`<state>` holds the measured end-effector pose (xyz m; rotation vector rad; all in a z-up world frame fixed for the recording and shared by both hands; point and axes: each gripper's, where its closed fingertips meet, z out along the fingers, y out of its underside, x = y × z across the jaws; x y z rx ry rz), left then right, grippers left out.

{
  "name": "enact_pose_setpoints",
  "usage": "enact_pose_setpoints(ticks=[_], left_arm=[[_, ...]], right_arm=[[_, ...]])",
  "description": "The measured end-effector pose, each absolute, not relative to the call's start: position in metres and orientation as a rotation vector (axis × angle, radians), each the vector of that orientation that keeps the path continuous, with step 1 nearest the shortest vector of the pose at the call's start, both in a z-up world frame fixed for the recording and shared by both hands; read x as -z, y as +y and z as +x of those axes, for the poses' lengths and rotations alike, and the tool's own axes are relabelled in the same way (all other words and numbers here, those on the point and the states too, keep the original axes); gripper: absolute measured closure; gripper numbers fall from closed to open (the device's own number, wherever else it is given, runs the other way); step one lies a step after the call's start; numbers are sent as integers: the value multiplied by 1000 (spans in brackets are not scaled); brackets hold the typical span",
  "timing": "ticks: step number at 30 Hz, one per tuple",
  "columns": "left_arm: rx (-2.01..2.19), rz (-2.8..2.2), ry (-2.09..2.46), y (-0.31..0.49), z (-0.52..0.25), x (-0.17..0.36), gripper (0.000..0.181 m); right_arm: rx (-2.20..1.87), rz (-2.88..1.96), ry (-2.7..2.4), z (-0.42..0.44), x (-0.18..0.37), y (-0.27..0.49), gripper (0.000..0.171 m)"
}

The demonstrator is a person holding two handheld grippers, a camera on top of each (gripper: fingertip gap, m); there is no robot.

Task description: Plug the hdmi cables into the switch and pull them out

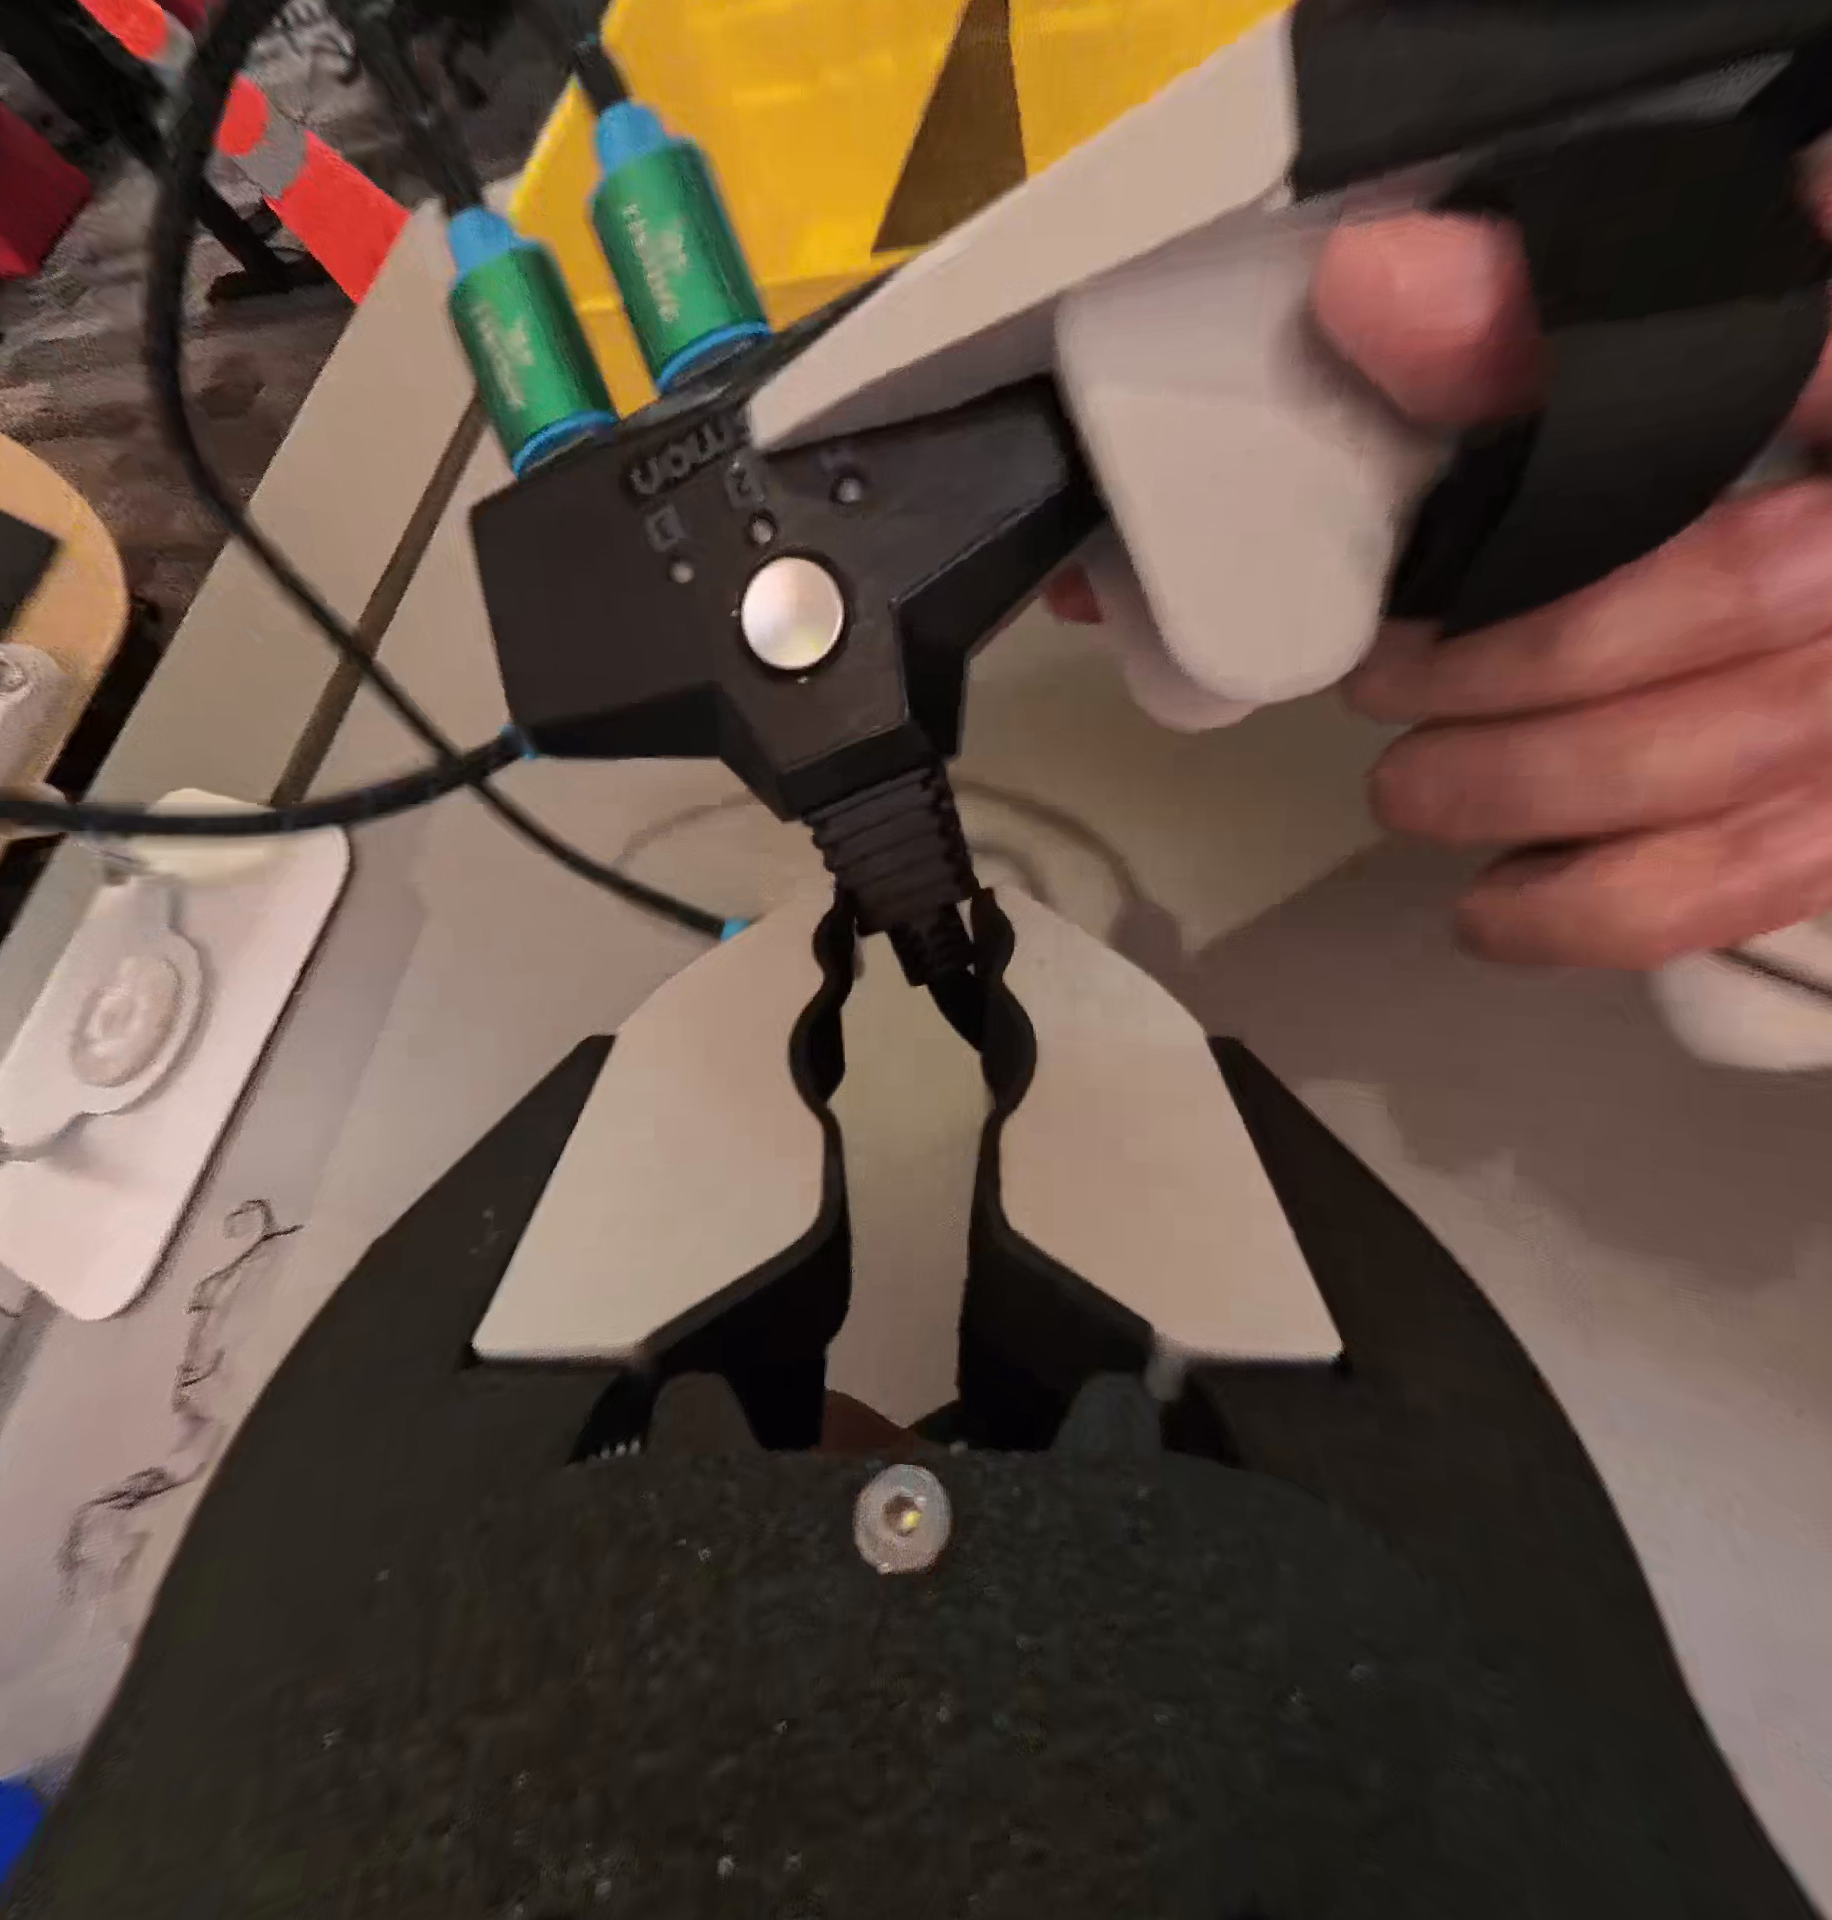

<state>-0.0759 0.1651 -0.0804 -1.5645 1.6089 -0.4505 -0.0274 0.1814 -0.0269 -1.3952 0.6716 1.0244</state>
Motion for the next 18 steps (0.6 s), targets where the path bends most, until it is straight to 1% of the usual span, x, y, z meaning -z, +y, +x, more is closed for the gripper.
enact_pose_setpoints(ticks=[5, 7, 10, 12, 15, 18], left_arm=[[296, -1426, 1895, 187, -106, 85, 162], [324, -1310, 2016, 186, -117, 86, 162], [393, -1242, 2064, 185, -127, 81, 163], [361, -1200, 2134, 180, -135, 87, 163], [377, -1155, 2137, 177, -141, 85, 162], [422, -1067, 2109, 169, -143, 79, 163]], right_arm=[[-1098, -1565, 428, -58, 44, 165, 149], [-1159, -1645, 291, -73, 53, 158, 146], [-1263, -1688, 85, -83, 56, 147, 140], [-1249, -1669, 71, -66, 52, 152, 128], [-1405, -1697, -4, -67, 53, 154, 128], [-1460, -1650, 86, -64, 53, 166, 128]])
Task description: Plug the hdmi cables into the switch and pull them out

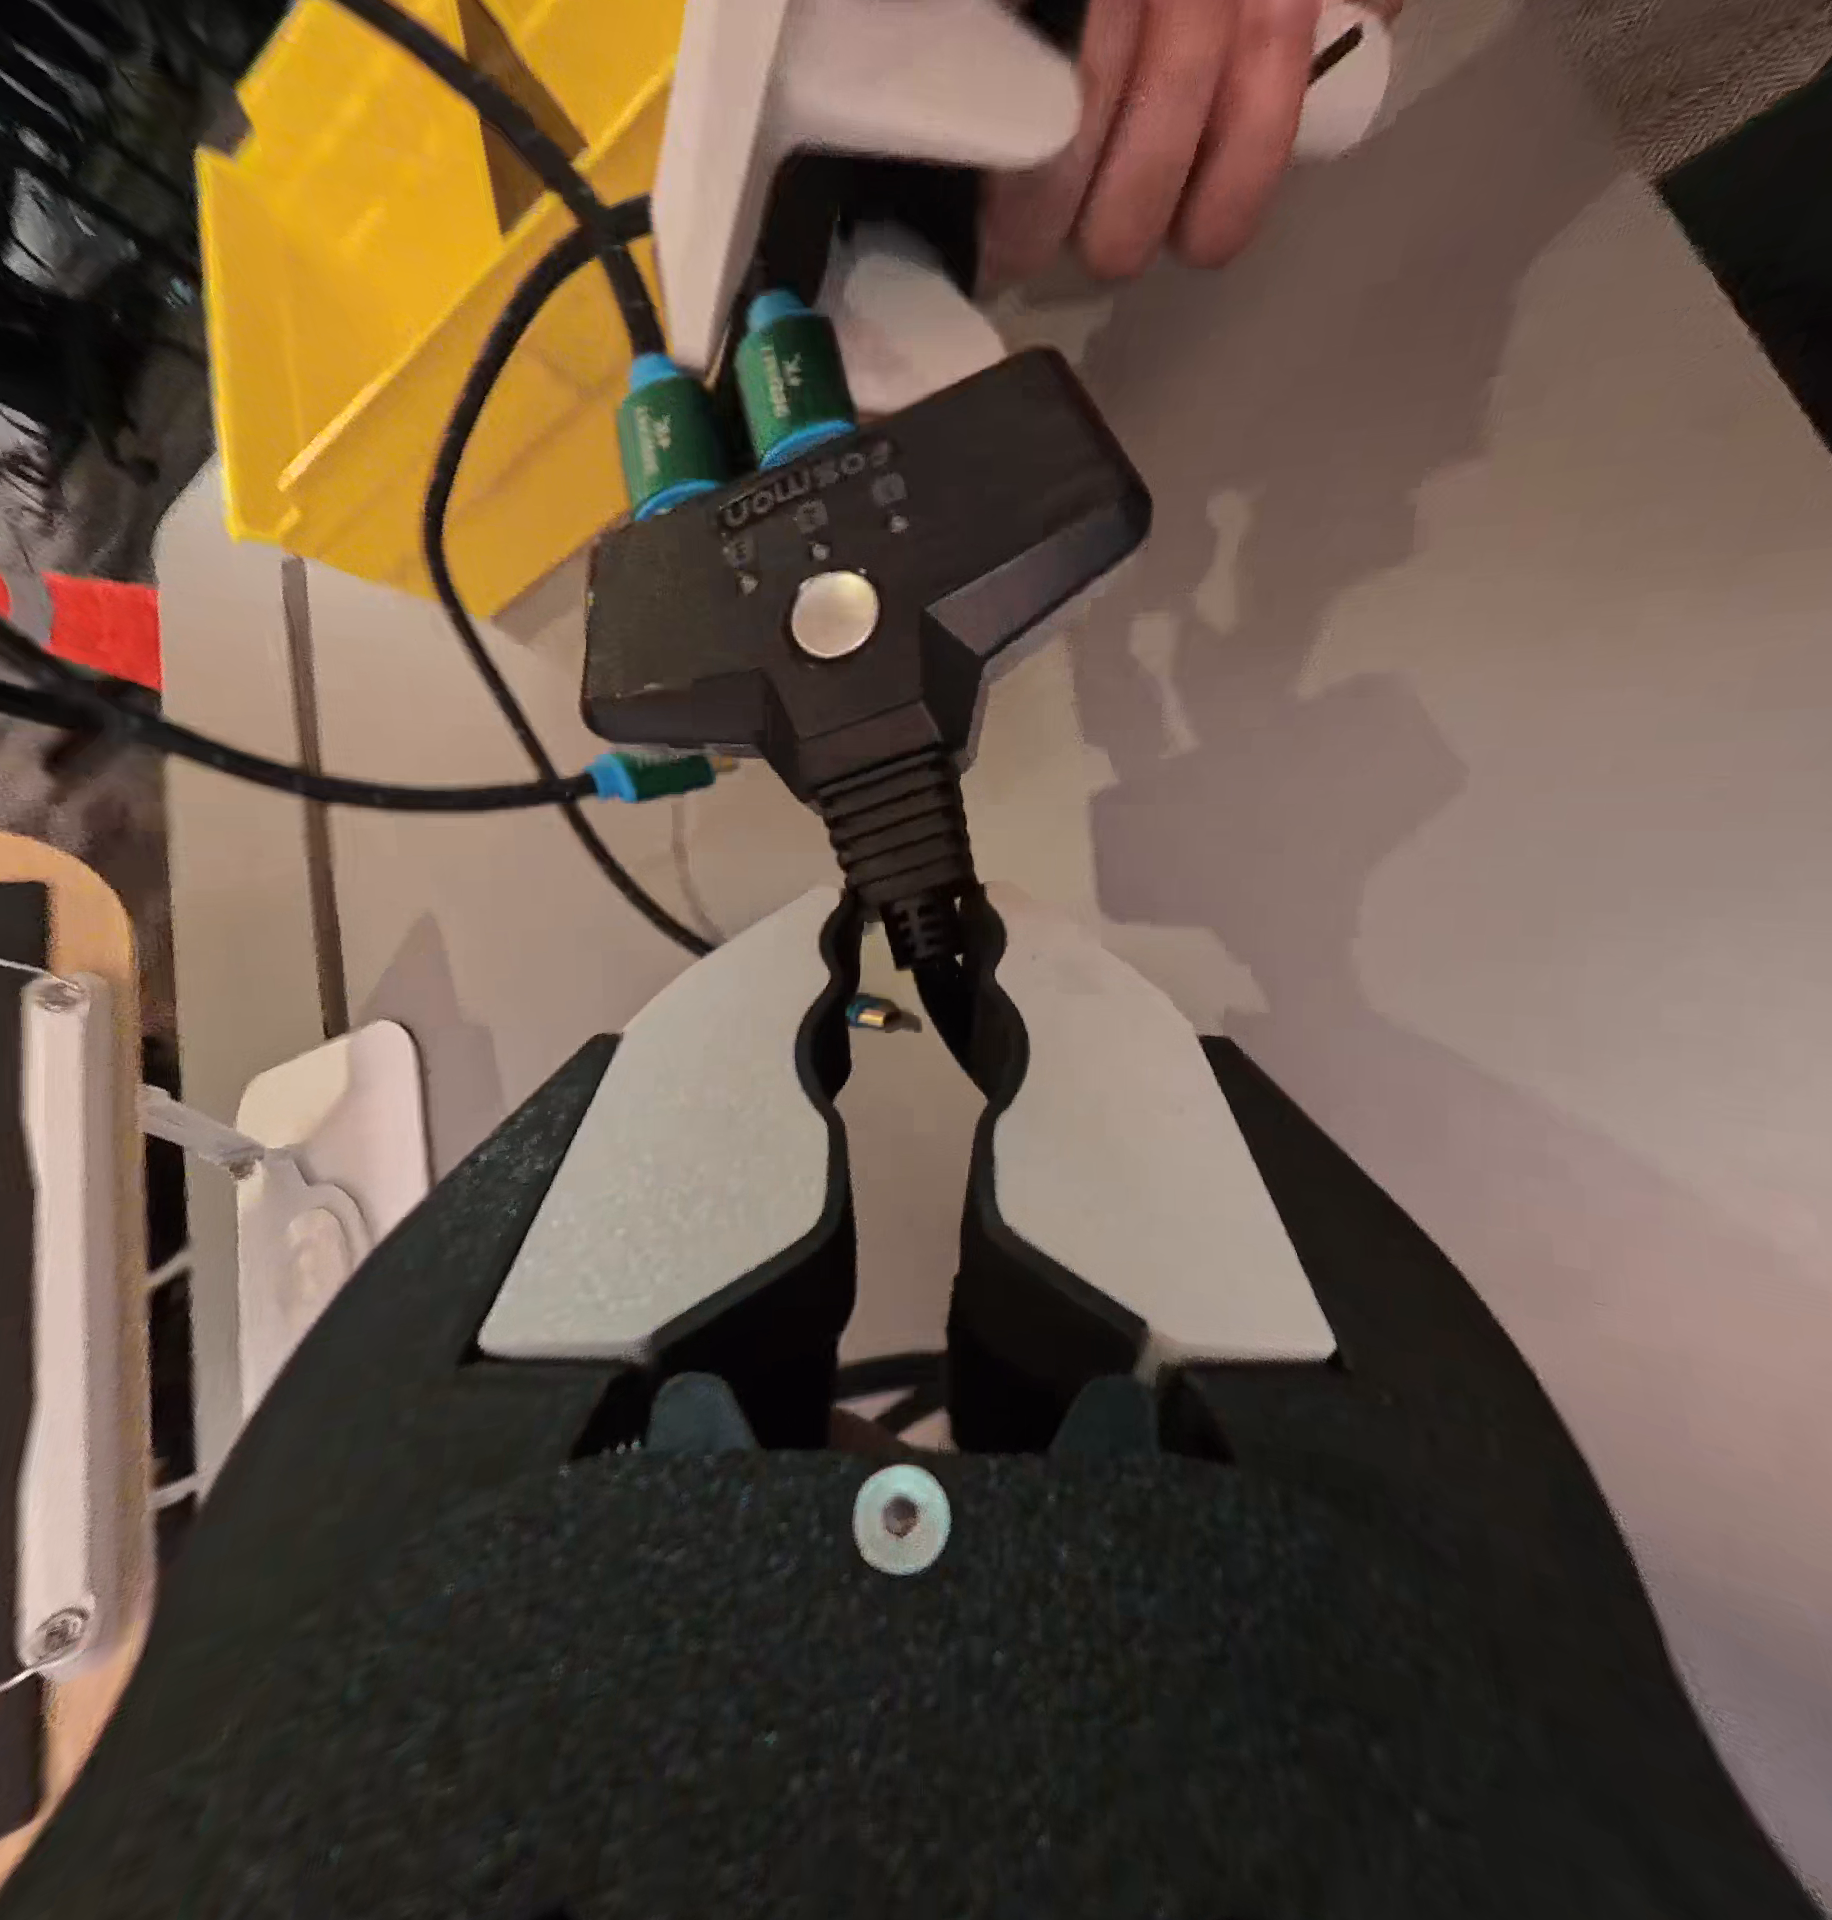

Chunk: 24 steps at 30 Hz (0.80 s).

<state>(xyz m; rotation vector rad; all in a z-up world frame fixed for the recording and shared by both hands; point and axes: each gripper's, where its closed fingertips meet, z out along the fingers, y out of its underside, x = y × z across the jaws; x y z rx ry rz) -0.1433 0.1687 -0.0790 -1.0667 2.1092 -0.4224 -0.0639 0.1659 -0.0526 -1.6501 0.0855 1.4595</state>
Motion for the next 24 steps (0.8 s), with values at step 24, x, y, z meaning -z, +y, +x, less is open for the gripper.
enact_pose_setpoints(ticks=[24], left_arm=[[-492, -788, 1318, 165, -129, 86, 129]], right_arm=[[-1329, -1718, 665, -94, 81, 170, 160]])
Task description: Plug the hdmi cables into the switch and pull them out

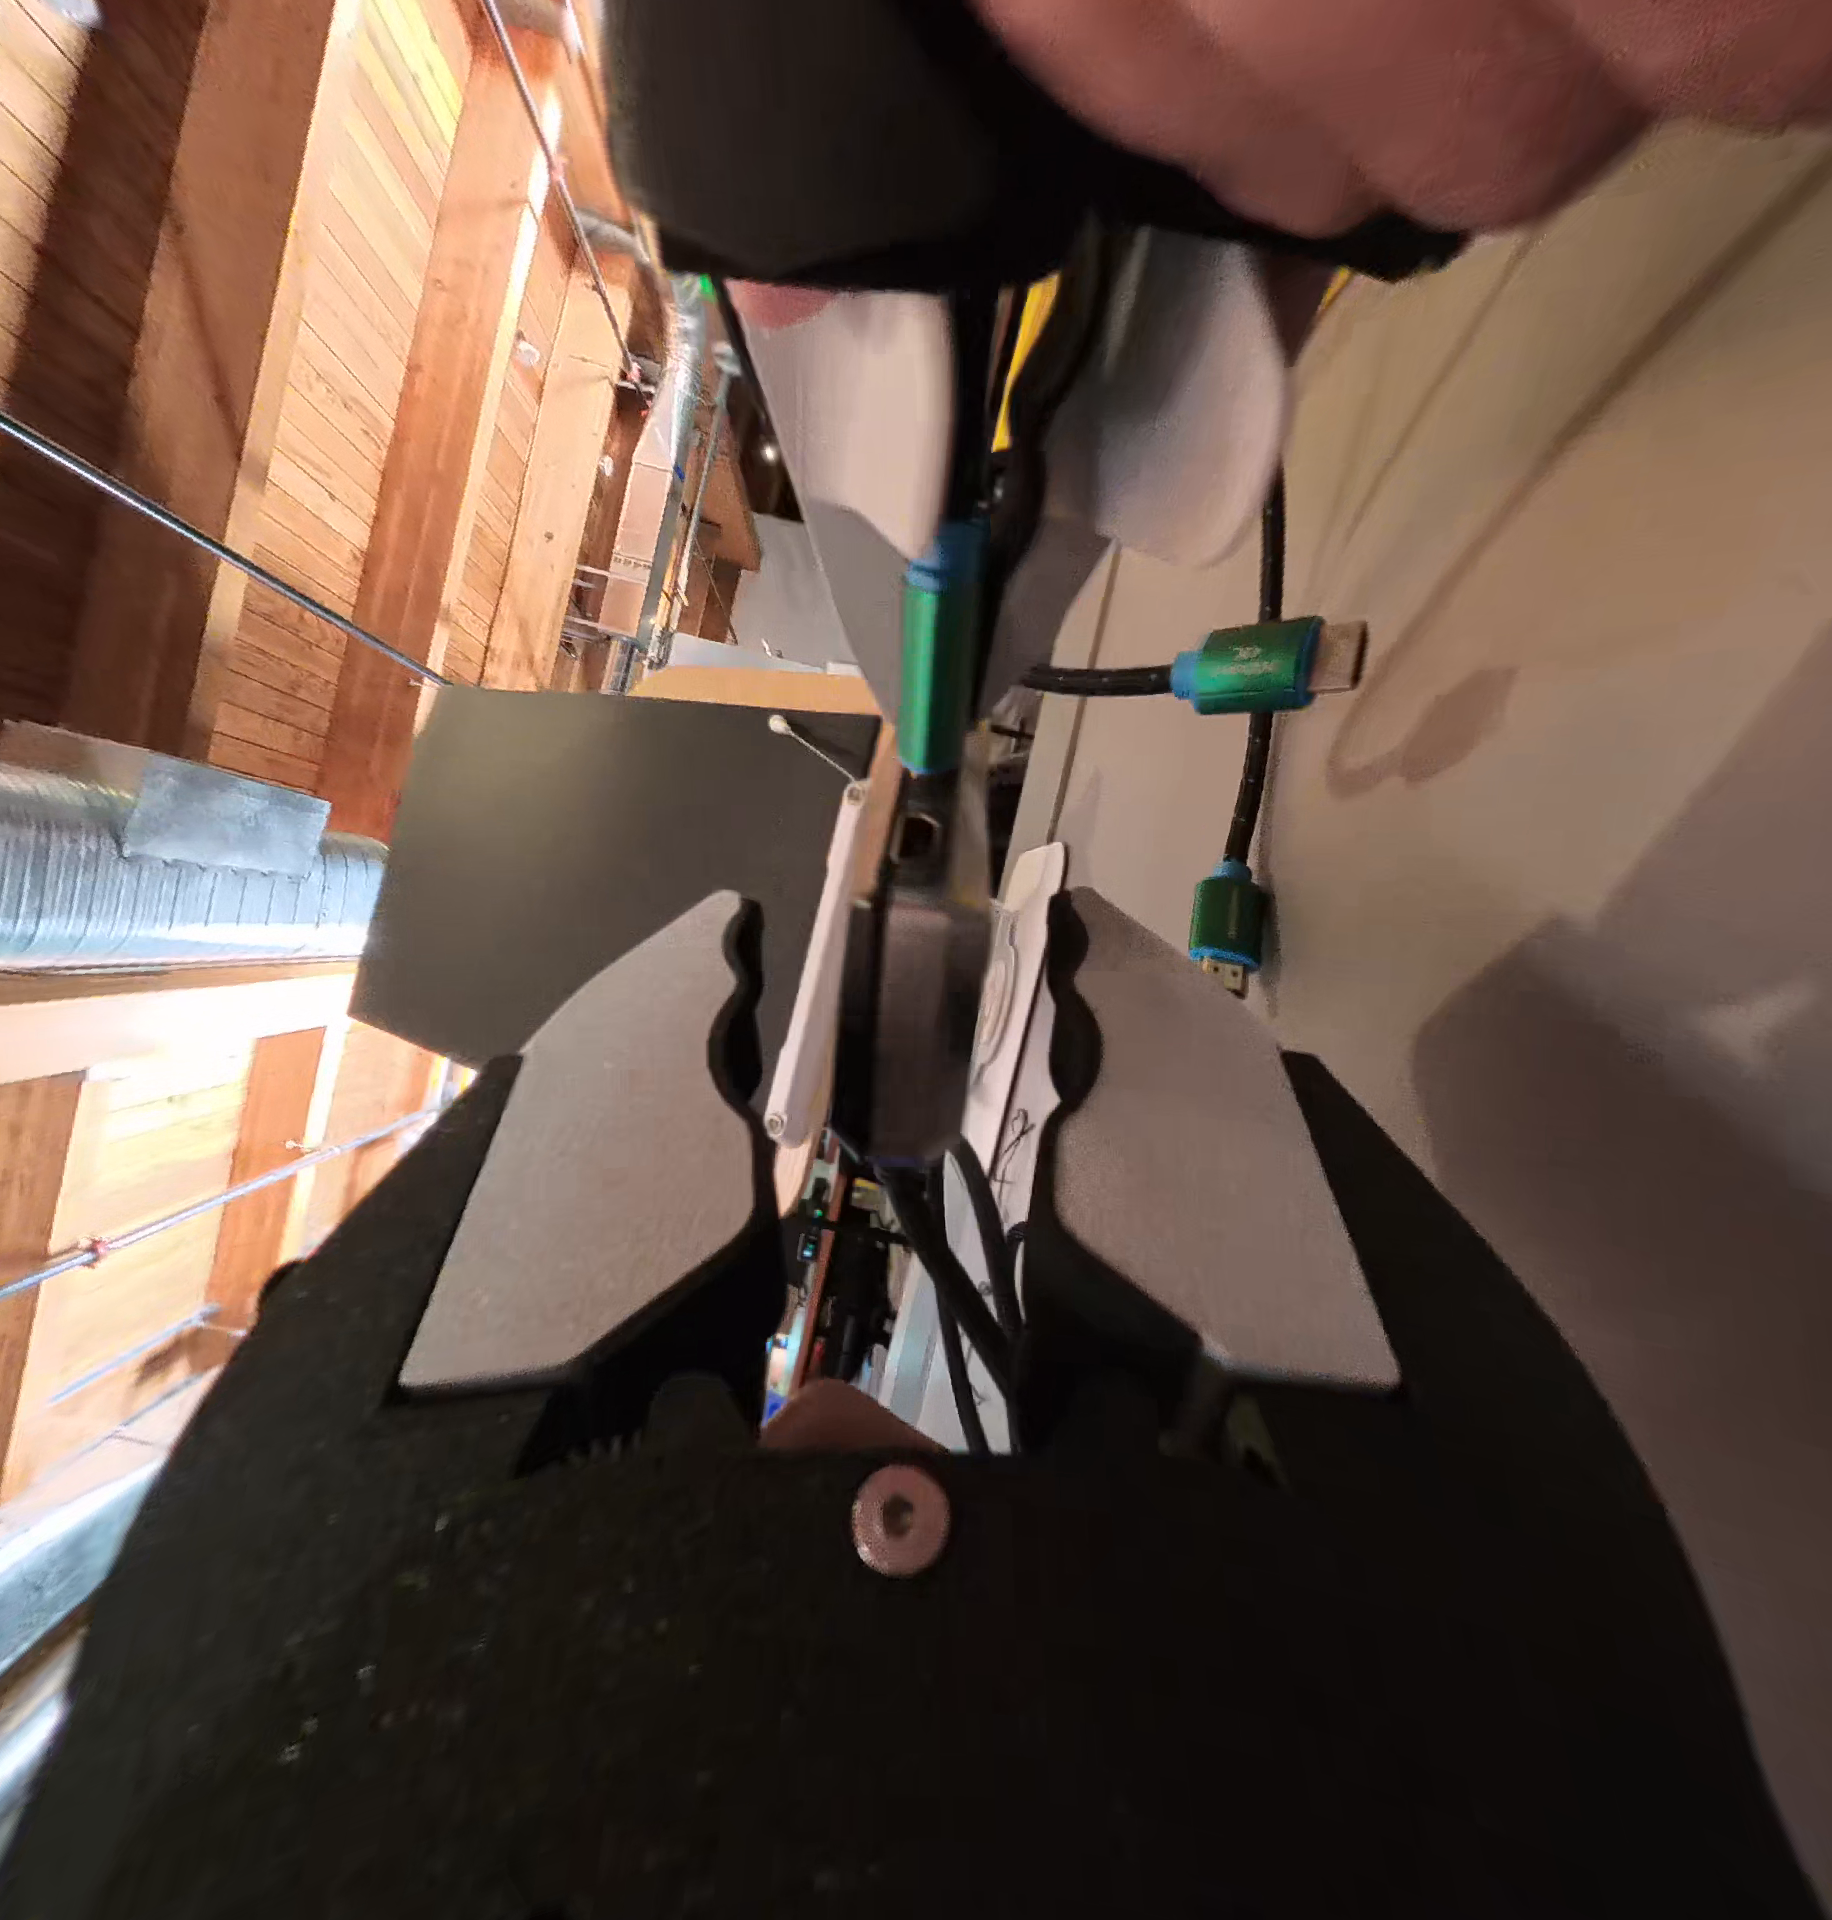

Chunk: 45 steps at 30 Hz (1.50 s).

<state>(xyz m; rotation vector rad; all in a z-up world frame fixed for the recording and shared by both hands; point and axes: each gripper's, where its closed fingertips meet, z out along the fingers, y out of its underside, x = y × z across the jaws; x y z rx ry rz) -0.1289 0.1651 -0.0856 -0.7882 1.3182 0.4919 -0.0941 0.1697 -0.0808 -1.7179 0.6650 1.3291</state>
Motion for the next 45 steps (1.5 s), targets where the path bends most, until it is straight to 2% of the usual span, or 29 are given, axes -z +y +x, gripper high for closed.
enact_pose_setpoints(ticks=[1, 2, 3, 7, 11, 15, 18, 31, 41, 45], left_arm=[[-488, -801, 1308, 166, -128, 84, 130], [-484, -797, 1319, 165, -126, 85, 141], [-487, -786, 1364, 162, -123, 91, 159], [-391, -823, 1338, 162, -125, 93, 159], [-389, -862, 1287, 170, -133, 93, 159], [-345, -866, 1267, 171, -136, 94, 159], [-307, -894, 1238, 173, -138, 97, 159], [-181, -968, 1172, 167, -139, 90, 159], [-179, -968, 1204, 164, -137, 97, 159], [-204, -969, 1231, 167, -134, 102, 159]], right_arm=[[-1322, -1725, 666, -96, 83, 168, 160], [-1315, -1736, 657, -100, 86, 166, 160], [-1307, -1744, 644, -104, 87, 163, 160], [-1238, -1780, 530, -109, 88, 159, 158], [-1182, -1806, 78, -121, 81, 139, 143], [-805, -1866, -400, -124, 112, 111, 135], [-597, -1666, -496, -124, 80, 109, 136], [-541, -1591, -438, -134, 74, 133, 135], [-520, -1543, -484, -133, 70, 131, 152], [-539, -1616, -486, -130, 76, 133, 152]])
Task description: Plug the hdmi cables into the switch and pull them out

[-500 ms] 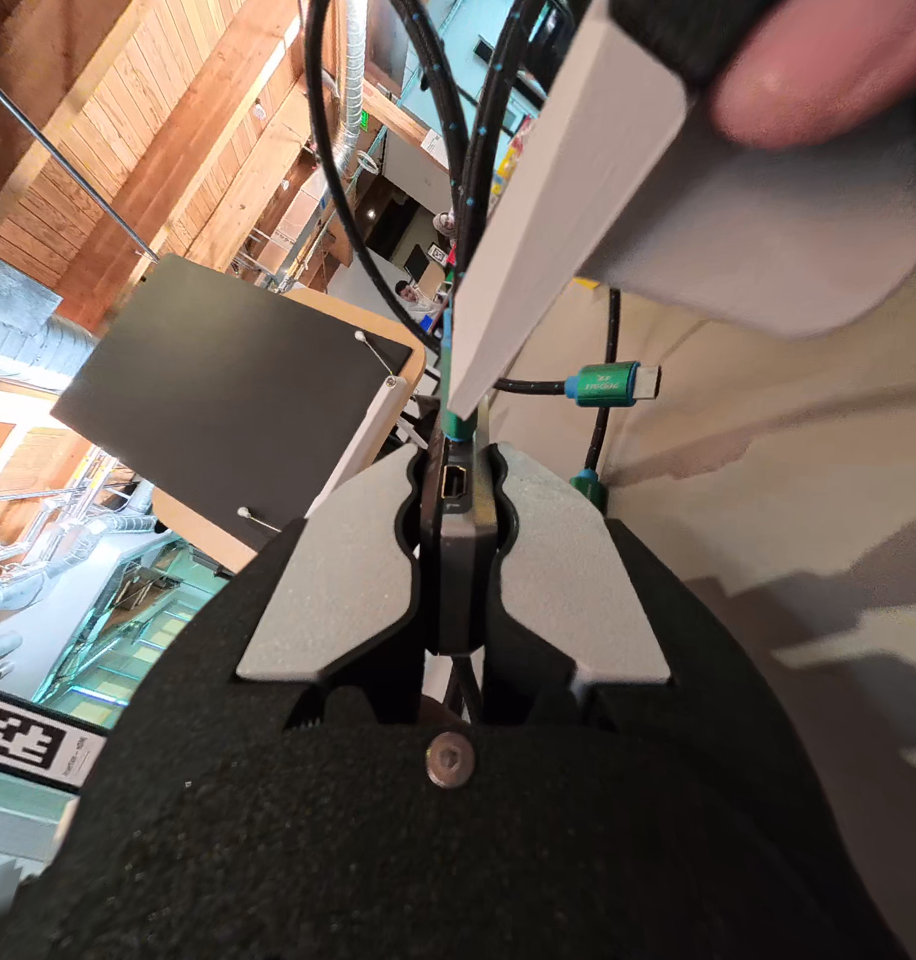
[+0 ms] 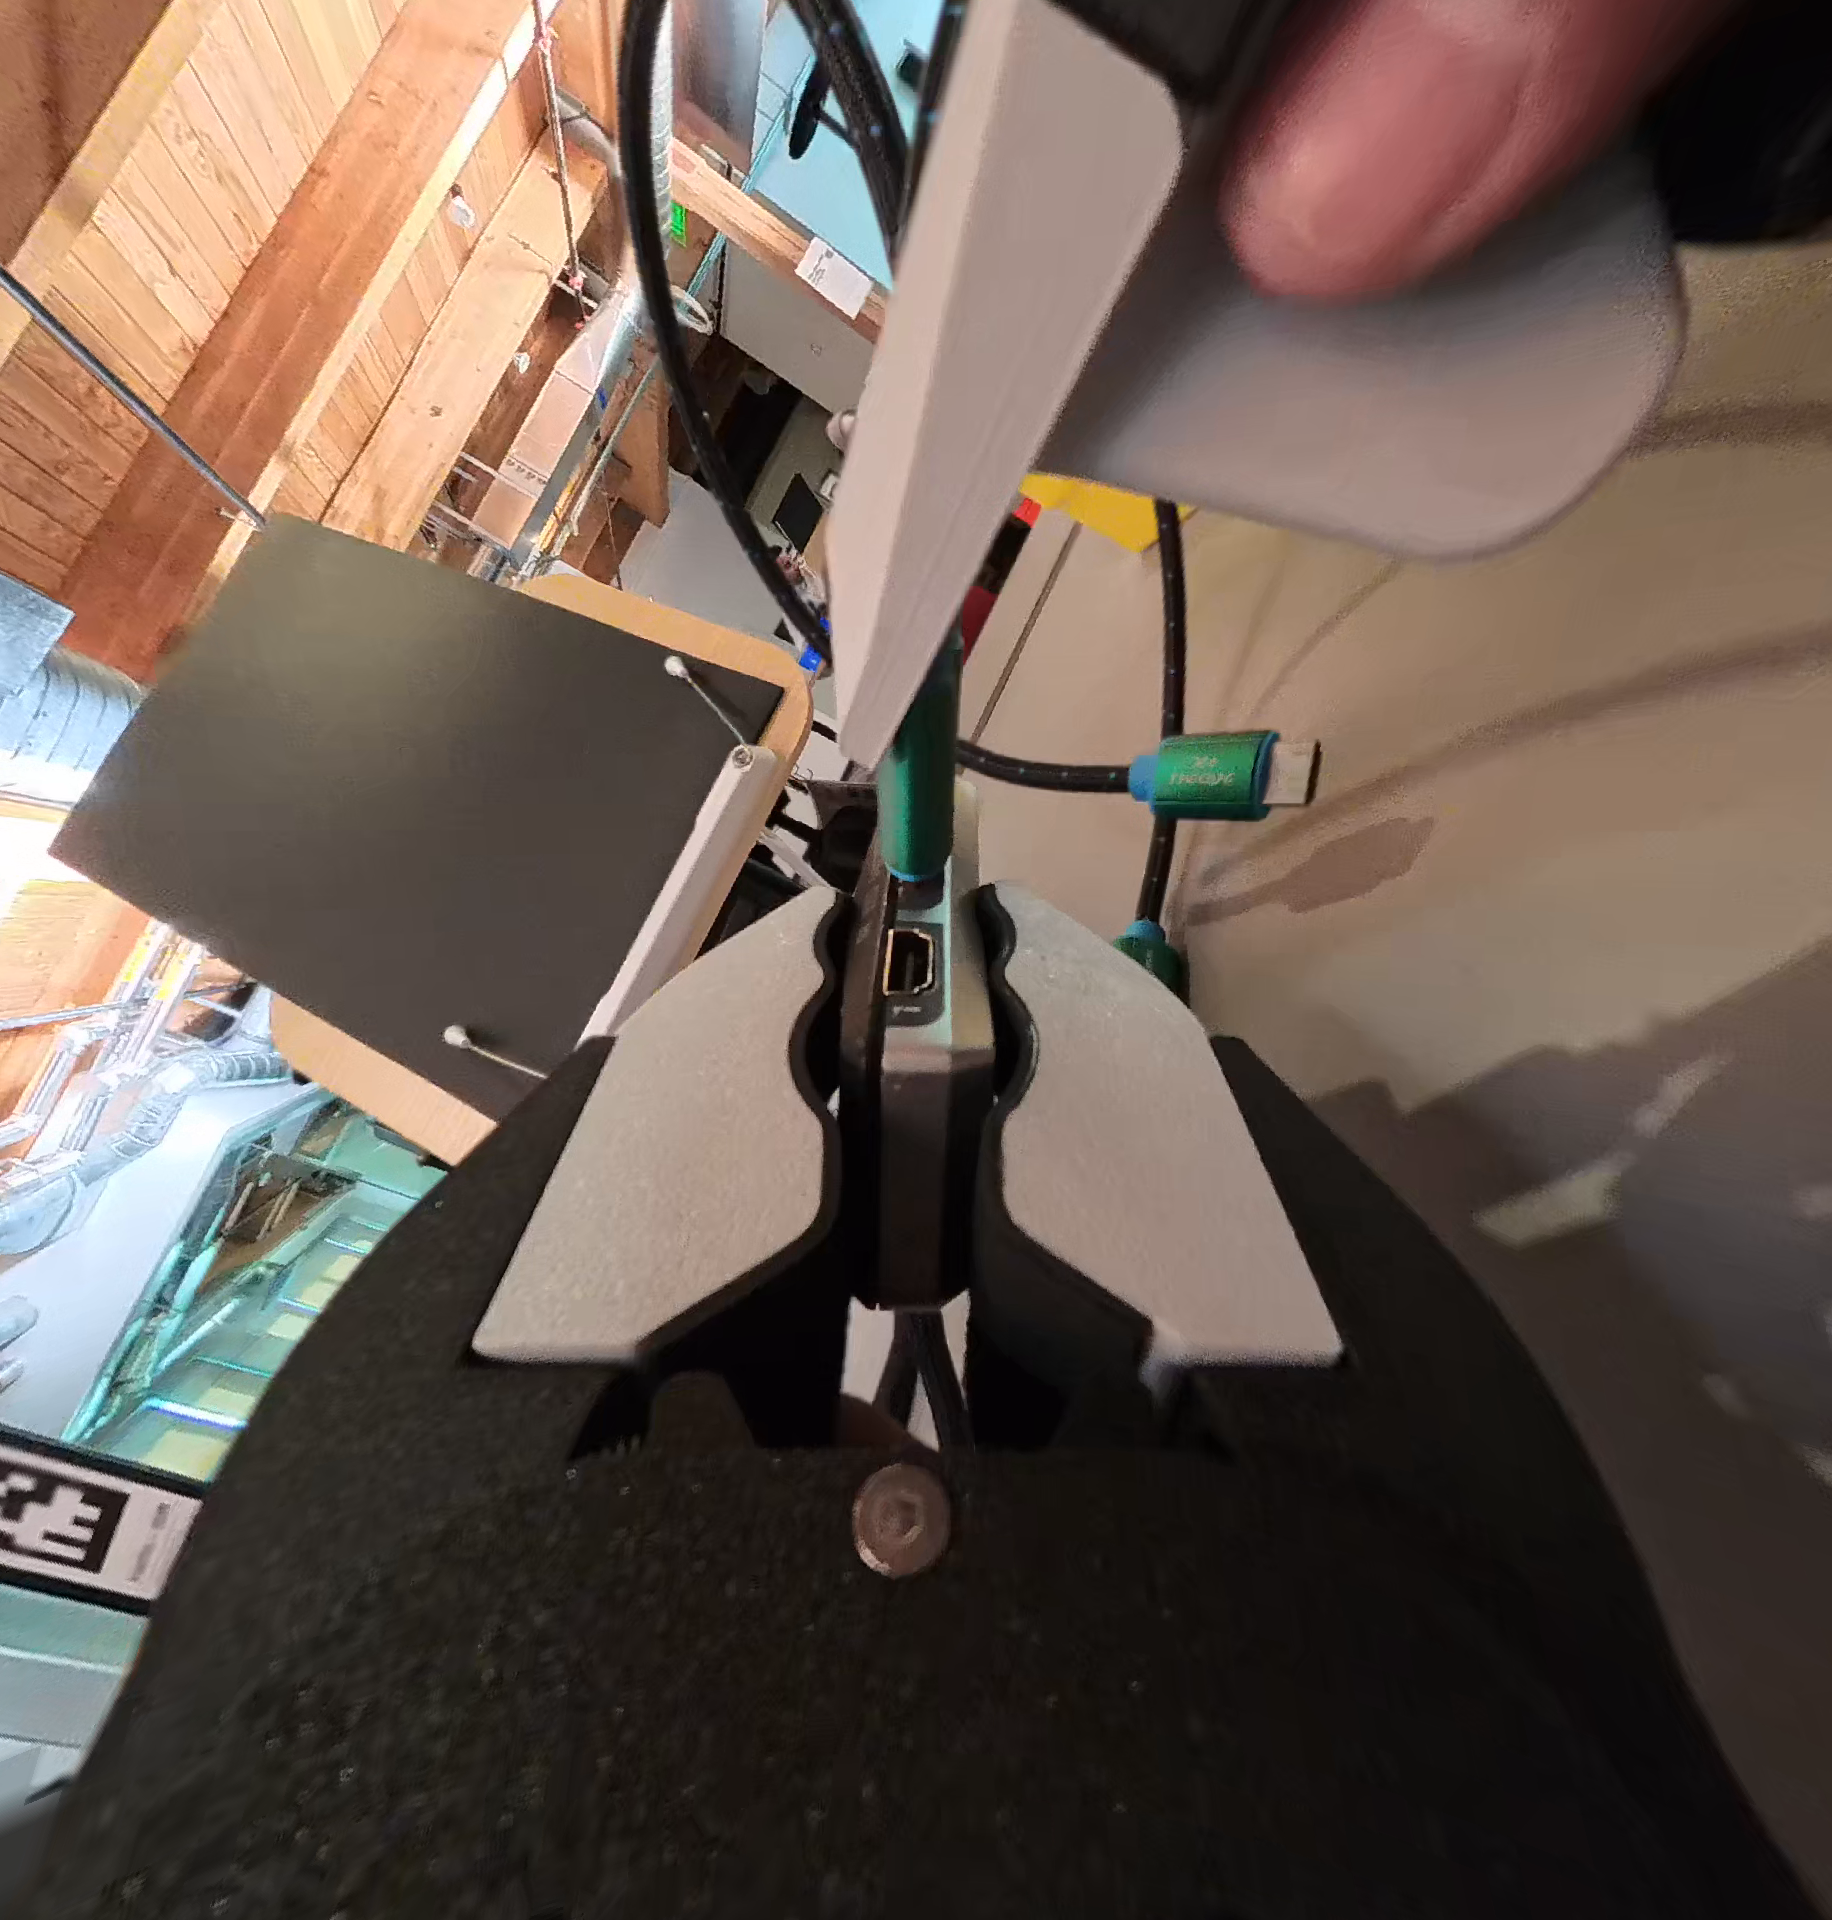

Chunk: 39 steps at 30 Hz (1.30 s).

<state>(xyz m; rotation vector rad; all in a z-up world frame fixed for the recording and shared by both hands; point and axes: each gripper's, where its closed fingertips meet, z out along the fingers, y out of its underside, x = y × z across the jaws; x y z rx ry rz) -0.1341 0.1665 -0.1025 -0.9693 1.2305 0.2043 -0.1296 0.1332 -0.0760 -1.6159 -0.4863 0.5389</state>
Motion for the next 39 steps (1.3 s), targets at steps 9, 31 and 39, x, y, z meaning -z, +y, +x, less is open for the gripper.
enact_pose_setpoints(ticks=[9, 31, 39], left_arm=[[-243, -982, 1278, 178, -129, 118, 159], [-332, -1072, 1268, 218, -160, 129, 159], [-325, -1089, 1276, 219, -160, 132, 159]], right_arm=[[-490, -1716, -453, -115, 85, 135, 160], [-691, -1686, -604, -90, 7, 110, 166], [-719, -1532, -528, -25, -137, 112, 166]])
